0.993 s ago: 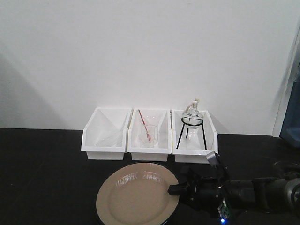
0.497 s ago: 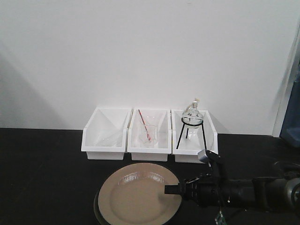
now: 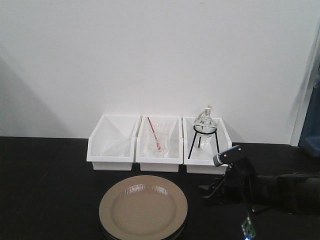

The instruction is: Arrange circular plates on left workspace

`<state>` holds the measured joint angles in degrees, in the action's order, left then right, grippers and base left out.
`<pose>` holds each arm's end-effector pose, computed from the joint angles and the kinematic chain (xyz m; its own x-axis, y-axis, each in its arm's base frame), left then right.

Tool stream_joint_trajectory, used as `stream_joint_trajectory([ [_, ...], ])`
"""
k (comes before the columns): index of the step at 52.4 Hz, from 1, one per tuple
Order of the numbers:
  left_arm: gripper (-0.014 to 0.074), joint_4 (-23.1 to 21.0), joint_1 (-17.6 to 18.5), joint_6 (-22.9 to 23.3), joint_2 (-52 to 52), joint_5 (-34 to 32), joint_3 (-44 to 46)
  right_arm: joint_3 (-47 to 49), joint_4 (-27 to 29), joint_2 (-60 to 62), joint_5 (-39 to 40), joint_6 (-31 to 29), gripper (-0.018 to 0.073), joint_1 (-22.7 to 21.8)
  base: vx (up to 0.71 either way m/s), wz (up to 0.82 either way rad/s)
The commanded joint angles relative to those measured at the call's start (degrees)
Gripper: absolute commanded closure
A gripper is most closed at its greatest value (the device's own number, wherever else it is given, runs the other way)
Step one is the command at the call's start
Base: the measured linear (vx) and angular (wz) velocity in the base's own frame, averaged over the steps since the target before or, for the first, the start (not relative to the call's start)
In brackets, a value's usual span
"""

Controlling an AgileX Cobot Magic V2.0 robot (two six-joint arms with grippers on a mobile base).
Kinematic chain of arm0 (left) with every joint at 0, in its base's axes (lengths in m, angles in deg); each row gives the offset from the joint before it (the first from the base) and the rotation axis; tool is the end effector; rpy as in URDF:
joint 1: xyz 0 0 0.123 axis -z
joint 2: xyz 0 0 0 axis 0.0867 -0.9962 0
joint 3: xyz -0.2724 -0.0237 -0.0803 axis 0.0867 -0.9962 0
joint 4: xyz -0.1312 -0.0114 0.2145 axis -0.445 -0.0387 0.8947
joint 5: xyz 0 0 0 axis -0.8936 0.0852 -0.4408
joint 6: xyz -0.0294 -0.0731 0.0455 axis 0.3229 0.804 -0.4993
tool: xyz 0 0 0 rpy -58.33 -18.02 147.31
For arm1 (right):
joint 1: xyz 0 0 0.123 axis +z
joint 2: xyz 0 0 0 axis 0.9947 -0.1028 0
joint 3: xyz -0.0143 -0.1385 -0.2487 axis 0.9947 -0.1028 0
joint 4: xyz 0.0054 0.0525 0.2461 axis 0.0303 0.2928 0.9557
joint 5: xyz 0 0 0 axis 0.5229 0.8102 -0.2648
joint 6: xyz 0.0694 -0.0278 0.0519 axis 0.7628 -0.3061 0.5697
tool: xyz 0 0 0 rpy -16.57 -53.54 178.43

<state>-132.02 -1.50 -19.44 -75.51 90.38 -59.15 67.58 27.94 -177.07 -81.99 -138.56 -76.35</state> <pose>0.1593 -0.0268 0.2546 -0.6219 0.1368 -0.7710 0.4053 0.8987 -0.1674 0.4017 0.0870 0.1967 -0.4483 -0.3166 -0.8359 -0.5497 0.8351 -0.0215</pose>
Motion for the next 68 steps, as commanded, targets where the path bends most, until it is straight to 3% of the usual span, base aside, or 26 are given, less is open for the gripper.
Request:
stream_joint_trajectory([
  [1, 0.0596, -2.0, 0.0, 0.1, 0.5, -2.2, 1.4, 1.4, -1.9, 8.5, 5.1, 2.6, 0.0271, -0.3, 0.0, 0.0],
  [9, 0.0596, -2.0, 0.0, 0.3, 0.5, -1.8, 1.5, 0.1, -9.0, 19.2, 11.6, 13.9, 0.0575, -0.3, 0.0, 0.0],
  [18, 0.0596, -5.4, 0.0, 0.1, 0.7, -1.8, 1.7, -8.8, -12.1, 35.1, 13.0, 18.3, 0.0564, -0.3, 0.0, 0.0],
  [26, 0.0596, -9.4, 0.0, -6.3, 6.4, -2.1, 1.7, -19.7, -11.9, 49.8, 16.4, 18.3, 0.0564, -0.3, 0.0, 0.0],
  [37, 0.0596, -9.7, 0.0, -9.0, 17.7, -3.9, 1.5, -32.5, -10.8, 66.0, 22.2, 18.3, 0.0564, -0.3, 0.0, 0.0],
  [46, 0.0596, -10.8, 0.0, -8.8, 22.3, -5.8, 1.5, -35.9, -9.2, 70.0, 23.8, 18.3, 0.0564, -0.3, 0.0, 0.0],
  [58, 0.0596, -10.7, 0.0, -8.8, 23.8, -1.6, 1.5, -35.9, -1.5, 70.1, 23.8, 18.9, 0.0563, -0.3, 0.0, 0.0],
  [68, 0.0596, -10.7, 0.0, -8.8, 23.8, -1.2, 1.5, -35.9, 1.6, 70.1, 23.7, 18.9, 0.0563, -0.3, 0.0, 0.0],
])
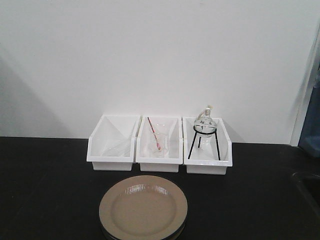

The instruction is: Arrange circular plates on left workspace

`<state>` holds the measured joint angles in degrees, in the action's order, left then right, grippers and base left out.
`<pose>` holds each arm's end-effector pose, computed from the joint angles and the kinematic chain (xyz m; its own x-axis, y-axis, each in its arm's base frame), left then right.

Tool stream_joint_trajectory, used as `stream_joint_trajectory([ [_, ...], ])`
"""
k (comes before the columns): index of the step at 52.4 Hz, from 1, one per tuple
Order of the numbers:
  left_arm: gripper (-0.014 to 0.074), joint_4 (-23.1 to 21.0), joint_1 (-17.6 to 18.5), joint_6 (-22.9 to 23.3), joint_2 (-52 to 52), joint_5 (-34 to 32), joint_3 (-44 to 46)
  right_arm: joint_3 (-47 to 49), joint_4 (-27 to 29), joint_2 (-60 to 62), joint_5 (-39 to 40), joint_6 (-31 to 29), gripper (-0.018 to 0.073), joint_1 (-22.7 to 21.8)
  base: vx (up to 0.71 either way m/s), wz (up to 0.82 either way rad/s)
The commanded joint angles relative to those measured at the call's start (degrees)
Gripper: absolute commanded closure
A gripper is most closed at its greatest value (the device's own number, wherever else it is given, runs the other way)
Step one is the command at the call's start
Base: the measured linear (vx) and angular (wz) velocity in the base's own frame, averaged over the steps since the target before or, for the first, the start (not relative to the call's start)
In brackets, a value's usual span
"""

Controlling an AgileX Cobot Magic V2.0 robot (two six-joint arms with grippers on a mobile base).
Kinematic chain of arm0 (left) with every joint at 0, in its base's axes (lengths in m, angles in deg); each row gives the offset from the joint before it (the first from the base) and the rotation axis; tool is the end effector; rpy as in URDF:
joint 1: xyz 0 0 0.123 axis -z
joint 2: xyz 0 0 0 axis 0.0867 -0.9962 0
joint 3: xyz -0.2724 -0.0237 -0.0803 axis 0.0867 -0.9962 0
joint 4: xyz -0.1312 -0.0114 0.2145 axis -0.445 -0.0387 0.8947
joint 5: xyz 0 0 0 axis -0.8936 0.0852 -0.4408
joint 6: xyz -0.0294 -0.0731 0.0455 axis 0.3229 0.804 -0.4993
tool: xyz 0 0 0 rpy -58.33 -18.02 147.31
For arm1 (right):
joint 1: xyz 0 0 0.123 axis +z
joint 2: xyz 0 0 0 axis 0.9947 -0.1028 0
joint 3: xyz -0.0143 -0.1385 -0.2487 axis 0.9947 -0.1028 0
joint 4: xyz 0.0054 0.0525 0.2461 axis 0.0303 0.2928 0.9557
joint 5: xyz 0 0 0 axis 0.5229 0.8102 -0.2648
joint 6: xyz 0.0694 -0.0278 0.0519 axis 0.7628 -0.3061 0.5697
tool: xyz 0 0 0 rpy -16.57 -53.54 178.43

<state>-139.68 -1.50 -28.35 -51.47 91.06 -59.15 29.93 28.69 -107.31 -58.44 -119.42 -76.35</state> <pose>0.0919 -0.0395 0.3122 -0.1745 0.1947 -0.9652 0.4835 0.8709 0.0882 0.1456 0.0151 0.3248 -0.0859 0.0597 -0.9945 -0.0770 0.9948 0.0664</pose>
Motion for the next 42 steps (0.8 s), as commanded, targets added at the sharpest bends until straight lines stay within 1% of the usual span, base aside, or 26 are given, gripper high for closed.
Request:
stream_joint_trajectory([
  [1, 0.0596, -3.1, 0.0, 0.1, -0.2, -1.9, 1.5, 1.8, 0.8, 0.3, 0.2, -0.2, 0.0563, -0.3, 0.0, 0.0],
  [11, 0.0596, -3.1, 0.0, 0.1, -0.1, -1.9, 1.5, 1.8, 0.7, 0.3, 0.2, -0.2, 0.0563, -0.3, 0.0, 0.0],
  [12, 0.0596, -3.2, 0.2, 0.0, 2.2, -7.1, 0.7, 1.8, 0.7, 0.3, 0.2, -0.2, 0.0563, -0.3, 0.0, 0.0],
  [14, 0.0596, -3.2, 0.6, 0.5, 3.3, -9.1, 0.1, 1.8, 0.7, 0.3, 0.2, -0.2, 0.0563, -0.3, 0.0, 0.0],
  [17, 0.0596, -2.9, 1.7, 0.7, 5.3, -10.8, -1.0, 1.8, 0.7, 0.3, 0.2, -0.2, 0.0563, -0.3, 0.0, 0.0],
  [20, 0.0596, -1.0, 3.1, 1.3, 7.0, -10.9, -2.5, 1.8, 0.7, 0.3, 0.2, -0.2, 0.0563, -0.3, 0.0, 0.0],
  [23, 0.0596, 3.3, 4.8, 4.4, 9.1, -11.3, -4.7, 1.8, 0.7, 0.3, 0.2, -0.2, 0.0563, -0.3, 0.0, 0.0],
  [24, 0.0596, 5.3, 5.4, 6.2, 9.7, -11.5, -5.5, 1.8, 0.7, 0.3, 0.2, -0.2, 0.0563, -0.3, 0.0, 0.0],
  [26, 0.0596, 9.6, 6.7, 11.1, 10.9, -12.4, -7.1, 1.8, 0.7, 0.3, 0.2, -0.2, 0.0563, -0.3, 0.0, 0.0],
  [27, 0.0596, 11.7, 7.3, 12.5, 11.4, -13.1, -8.0, 1.8, 0.7, 0.3, 0.2, -0.2, 0.0563, -0.3, 0.0, 0.0],
  [29, 0.0596, 16.1, 8.0, 17.0, 12.7, -14.4, -9.8, 1.8, 0.7, 0.3, 0.2, -0.2, 0.0563, -0.3, 0.0, 0.0],
  [30, 0.0596, 17.4, 8.3, 19.1, 13.4, -15.5, -10.4, 1.8, 0.7, 0.3, 0.2, -0.2, 0.0563, -0.3, 0.0, 0.0],
  [33, 0.0596, 23.4, 8.9, 25.4, 15.4, -19.8, -13.6, 1.8, 0.7, 0.3, 0.2, -0.2, 0.0563, -0.3, 0.0, 0.0],
  [38, 0.0596, 31.2, 8.9, 33.6, 20.9, -26.9, -19.4, 1.8, 0.7, 0.3, 0.2, -0.2, 0.0563, -0.3, 0.0, 0.0],
  [39, 0.0596, 32.3, 8.9, 34.6, 21.8, -27.8, -20.7, 1.8, 0.7, 0.3, 0.2, -0.2, 0.0563, -0.3, 0.0, 0.0],
  [42, 0.0596, 37.4, 8.9, 39.5, 25.5, -31.2, -24.0, 1.8, 0.7, 0.3, 0.2, -0.2, 0.0563, -0.3, 0.0, 0.0],
])
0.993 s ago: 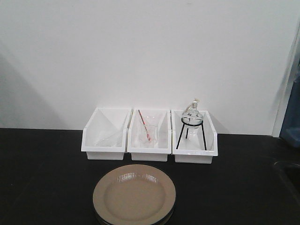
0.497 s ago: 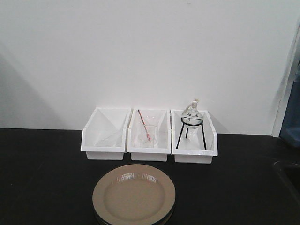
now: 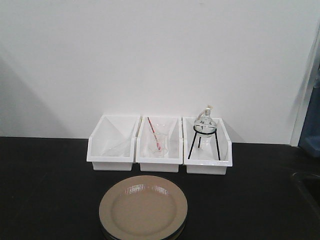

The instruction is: Arrange circular plates on left workspace

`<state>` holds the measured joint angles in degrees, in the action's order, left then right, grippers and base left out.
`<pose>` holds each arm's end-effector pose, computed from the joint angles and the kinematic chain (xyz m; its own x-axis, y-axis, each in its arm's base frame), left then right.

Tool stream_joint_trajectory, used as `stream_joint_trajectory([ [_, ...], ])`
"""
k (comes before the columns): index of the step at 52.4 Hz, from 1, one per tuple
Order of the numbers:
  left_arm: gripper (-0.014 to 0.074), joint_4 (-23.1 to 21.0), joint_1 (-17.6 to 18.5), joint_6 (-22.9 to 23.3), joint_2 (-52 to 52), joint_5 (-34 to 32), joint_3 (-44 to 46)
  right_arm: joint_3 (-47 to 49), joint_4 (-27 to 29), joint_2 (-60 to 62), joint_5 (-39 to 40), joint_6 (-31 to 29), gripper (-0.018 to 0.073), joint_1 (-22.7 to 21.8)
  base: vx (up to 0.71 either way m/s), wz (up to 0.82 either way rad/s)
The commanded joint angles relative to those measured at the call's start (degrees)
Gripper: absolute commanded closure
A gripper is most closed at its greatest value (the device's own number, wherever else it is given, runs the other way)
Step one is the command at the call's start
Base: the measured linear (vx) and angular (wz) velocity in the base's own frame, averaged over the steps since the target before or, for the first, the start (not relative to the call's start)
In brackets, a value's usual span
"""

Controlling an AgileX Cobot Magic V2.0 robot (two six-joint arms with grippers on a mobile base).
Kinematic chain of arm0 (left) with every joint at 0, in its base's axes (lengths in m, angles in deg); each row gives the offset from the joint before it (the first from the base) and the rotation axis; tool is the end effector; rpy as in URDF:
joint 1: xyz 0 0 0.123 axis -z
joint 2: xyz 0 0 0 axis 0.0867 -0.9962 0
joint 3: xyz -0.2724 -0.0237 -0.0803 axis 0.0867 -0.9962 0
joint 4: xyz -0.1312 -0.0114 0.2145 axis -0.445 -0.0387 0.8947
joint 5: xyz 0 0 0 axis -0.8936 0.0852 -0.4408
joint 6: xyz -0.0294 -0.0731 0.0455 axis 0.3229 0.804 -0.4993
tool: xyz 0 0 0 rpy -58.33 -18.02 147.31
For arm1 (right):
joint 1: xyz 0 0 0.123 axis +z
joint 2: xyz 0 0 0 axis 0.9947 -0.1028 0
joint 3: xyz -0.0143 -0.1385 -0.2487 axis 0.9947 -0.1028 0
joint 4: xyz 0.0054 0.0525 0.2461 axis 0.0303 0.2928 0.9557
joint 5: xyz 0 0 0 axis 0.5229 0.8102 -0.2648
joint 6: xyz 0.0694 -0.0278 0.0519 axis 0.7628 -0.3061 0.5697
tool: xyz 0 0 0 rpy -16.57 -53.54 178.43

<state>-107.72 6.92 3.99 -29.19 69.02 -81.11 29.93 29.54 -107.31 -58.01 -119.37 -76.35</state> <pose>0.0574 -0.0144 0.2205 -0.1366 0.1516 -0.9790 0.1904 0.9738 0.1242 0.1456 0.0144 0.3247 -0.0876 0.0753 -0.9933 -0.0682 0.9943 0.0813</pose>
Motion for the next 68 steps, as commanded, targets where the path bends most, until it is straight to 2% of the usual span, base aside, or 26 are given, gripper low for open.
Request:
stream_joint_trajectory([
  [1, 0.0596, 7.2, 0.5, 8.3, 4.5, -9.9, -3.3, 1.8, -0.2, 0.3, -0.2, -0.3, 0.0563, -0.3, 0.0, 0.0],
  [3, 0.0596, 10.9, 0.5, 12.6, 7.3, -11.2, -5.4, 1.8, -0.2, 0.3, -0.2, -0.3, 0.0563, -0.3, 0.0, 0.0],
  [8, 0.0595, 18.0, 0.5, 22.7, 6.4, -15.5, -9.1, 1.8, -0.2, 0.3, -0.2, -0.3, 0.0563, -0.3, 0.0, 0.0],
  [11, 0.0595, 21.7, 0.5, 26.9, 6.6, -14.1, -9.0, 1.8, -0.2, 0.3, -0.2, -0.3, 0.0563, -0.3, 0.0, 0.01],
  [14, 0.0594, 23.4, 0.5, 31.5, 6.6, -14.0, -9.0, 1.8, -0.2, 0.1, -0.2, -0.3, 0.0563, -0.3, 0.0, -0.01],
  [18, 0.0594, 23.5, 0.5, 34.5, 6.6, -13.4, -9.0, 1.8, -0.2, 0.0, -0.2, -0.3, 0.0563, -0.3, 0.0, 0.0],
  [57, 0.0594, 23.5, 0.5, 34.5, 6.6, -13.3, -9.0, 1.8, 0.0, 0.0, -0.3, -0.3, 0.0563, -0.3, 0.0, 0.0],
  [64, 0.0594, 23.5, 0.5, 34.5, 6.6, -13.3, -9.0, 1.8, -0.4, 0.0, 1.1, -2.4, 0.0563, -0.3, 0.0, 0.0],
  [66, 0.0594, 23.5, 0.5, 34.5, 6.6, -13.3, -9.0, 1.8, -2.6, 0.0, 1.1, -1.4, 0.0563, -0.3, 0.0, 0.0],
  [68, 0.0594, 23.5, 0.5, 34.5, 6.6, -13.3, -9.0, 1.8, -8.5, 0.0, -0.1, 1.5, 0.0563, -0.3, 0.0, 0.0],
])
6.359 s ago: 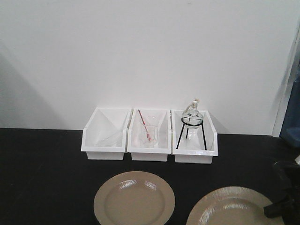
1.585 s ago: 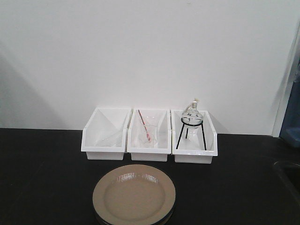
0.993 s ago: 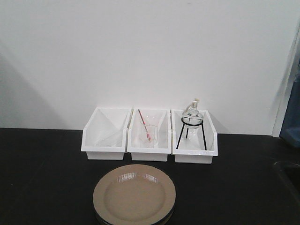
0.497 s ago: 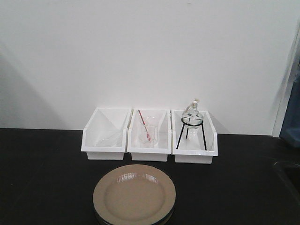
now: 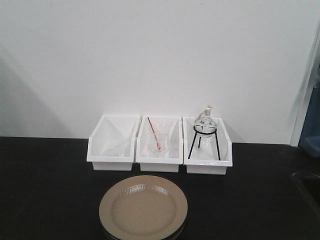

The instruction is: Arrange circular plates on left workspace

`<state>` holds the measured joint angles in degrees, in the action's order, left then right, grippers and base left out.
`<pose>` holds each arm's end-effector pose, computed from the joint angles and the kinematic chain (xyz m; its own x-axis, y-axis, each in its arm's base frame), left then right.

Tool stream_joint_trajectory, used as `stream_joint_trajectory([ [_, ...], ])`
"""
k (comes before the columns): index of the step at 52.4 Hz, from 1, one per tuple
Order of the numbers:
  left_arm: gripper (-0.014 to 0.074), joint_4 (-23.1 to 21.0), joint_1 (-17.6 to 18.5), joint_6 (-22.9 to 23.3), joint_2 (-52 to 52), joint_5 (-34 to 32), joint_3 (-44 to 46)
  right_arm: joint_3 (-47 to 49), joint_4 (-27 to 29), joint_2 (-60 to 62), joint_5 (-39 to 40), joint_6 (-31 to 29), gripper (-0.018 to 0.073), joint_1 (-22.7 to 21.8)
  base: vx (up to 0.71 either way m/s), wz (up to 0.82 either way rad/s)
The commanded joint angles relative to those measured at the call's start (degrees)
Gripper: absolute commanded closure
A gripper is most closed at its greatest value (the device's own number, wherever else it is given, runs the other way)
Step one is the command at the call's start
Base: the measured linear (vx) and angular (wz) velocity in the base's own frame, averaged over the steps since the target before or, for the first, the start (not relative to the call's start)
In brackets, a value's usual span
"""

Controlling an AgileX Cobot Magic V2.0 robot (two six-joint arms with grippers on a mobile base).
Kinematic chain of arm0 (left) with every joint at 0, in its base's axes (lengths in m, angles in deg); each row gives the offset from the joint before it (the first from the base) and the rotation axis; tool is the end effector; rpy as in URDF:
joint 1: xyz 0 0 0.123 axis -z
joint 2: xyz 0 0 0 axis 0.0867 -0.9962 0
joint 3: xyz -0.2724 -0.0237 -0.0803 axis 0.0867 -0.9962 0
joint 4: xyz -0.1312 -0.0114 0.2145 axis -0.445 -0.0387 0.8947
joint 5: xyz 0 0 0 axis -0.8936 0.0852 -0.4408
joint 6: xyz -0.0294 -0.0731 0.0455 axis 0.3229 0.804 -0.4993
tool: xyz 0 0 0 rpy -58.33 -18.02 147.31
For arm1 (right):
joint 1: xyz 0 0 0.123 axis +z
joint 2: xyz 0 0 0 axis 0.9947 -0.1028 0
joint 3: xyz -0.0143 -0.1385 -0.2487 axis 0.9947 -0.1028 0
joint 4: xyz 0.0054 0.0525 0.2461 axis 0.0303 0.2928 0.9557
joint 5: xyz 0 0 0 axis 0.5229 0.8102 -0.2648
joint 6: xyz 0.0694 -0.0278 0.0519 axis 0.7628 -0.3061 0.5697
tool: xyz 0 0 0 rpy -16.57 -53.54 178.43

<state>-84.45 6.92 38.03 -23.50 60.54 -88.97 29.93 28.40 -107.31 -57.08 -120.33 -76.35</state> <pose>0.0564 -0.0028 0.1903 -0.0876 -0.0542 -0.9947 0.0392 0.9976 -0.0578 0.1457 0.0129 0.3248 -0.0838 0.0389 -0.9957 -0.0552 0.9975 0.0436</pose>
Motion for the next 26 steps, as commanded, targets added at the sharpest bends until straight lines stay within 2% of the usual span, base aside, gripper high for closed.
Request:
stream_joint_trajectory([
  [1, 0.0594, 0.2, 0.5, 0.5, 0.9, -4.8, -1.1, 1.8, -12.5, 0.0, -2.4, 5.4, 0.0563, -0.3, 0.0, 0.0],
  [4, 0.0594, 0.2, 0.5, 0.5, 0.9, -4.8, -1.1, 1.8, -31.6, 0.2, -7.2, 18.1, 0.0563, -0.3, 0.0, 0.0],
  [6, 0.0594, 0.2, 0.5, 0.5, 0.9, -4.8, -1.1, 1.8, -47.5, 0.2, -9.7, 31.7, 0.0563, -0.3, 0.0, 0.0],
  [7, 0.0594, 0.2, 0.5, 0.5, 0.9, -4.8, -1.1, 1.8, -52.8, 0.4, -11.1, 36.9, 0.0563, -0.3, 0.0, 0.0],
  [10, 0.0594, 0.2, 0.5, 0.5, 0.9, -4.8, -1.1, 1.8, -74.0, 0.5, -15.0, 61.1, 0.0563, -0.4, 0.0, 0.0],
  [11, 0.0594, 0.2, 0.5, 0.5, 0.9, -4.8, -1.1, 1.7, -78.2, 0.7, -16.1, 66.0, 0.0563, -0.5, 0.0, 0.0],
  [12, 0.0594, 0.2, 0.5, 0.5, 0.9, -4.8, -1.1, 1.2, -85.5, 1.4, -17.8, 74.8, 0.0563, -0.5, 0.0, 0.0],
  [13, 0.0594, 0.2, 0.5, 0.5, 0.9, -4.8, -1.1, 0.6, -90.0, 2.1, -18.8, 80.6, 0.0563, -0.5, 0.0, 0.0],
  [16, 0.0594, 0.2, 0.5, 0.5, 0.9, -4.8, -1.1, -2.2, -98.3, 4.5, -20.0, 91.4, 0.0563, -0.5, 0.0, 0.0],
  [19, 0.0594, 0.2, 0.5, 0.5, 0.9, -4.8, -1.1, -5.4, -102.6, 7.8, -19.4, 96.0, 0.0563, -0.5, 0.0, 0.0],
  [22, 0.0594, 0.2, 0.5, 0.5, 0.9, -4.8, -1.1, -9.9, -103.4, 11.9, -17.6, 95.6, 0.0563, -0.5, 0.0, 0.0],
  [26, 0.0594, 0.2, 0.5, 0.5, 0.9, -4.8, -1.1, -16.4, -100.6, 18.0, -12.9, 91.0, 0.0563, -1.1, 0.0, 0.0],
])
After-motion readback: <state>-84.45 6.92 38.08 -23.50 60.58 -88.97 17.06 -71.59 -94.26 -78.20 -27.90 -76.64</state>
